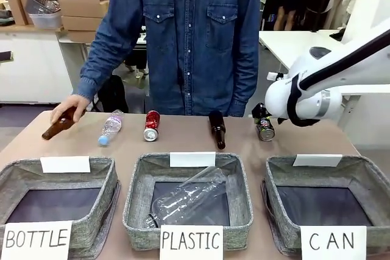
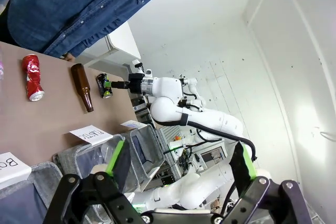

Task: Sort the can waste into the basket.
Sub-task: Pick up the can waste from the table and place it in the right Fabric basket.

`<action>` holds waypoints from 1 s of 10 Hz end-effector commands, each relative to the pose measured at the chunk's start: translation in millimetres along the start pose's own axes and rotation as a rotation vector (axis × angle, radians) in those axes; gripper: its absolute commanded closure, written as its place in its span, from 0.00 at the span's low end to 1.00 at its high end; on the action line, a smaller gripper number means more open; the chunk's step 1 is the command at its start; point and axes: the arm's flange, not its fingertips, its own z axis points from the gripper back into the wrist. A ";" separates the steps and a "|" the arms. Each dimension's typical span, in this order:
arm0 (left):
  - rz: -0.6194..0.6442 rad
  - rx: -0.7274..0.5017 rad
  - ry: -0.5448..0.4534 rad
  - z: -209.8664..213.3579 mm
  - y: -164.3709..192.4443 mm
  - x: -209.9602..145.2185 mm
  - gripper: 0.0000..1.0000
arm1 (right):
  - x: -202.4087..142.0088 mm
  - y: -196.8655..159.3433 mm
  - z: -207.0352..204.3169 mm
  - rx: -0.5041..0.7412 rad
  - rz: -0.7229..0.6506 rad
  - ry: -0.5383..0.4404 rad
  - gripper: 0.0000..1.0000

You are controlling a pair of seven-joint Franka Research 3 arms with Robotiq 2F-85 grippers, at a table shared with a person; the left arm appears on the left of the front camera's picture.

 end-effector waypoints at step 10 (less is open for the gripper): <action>-0.017 -0.020 -0.011 -1.4 -0.7 0.9 0.00 | 9.1 6.4 -28.3 -0.060 -0.007 0.077 0.65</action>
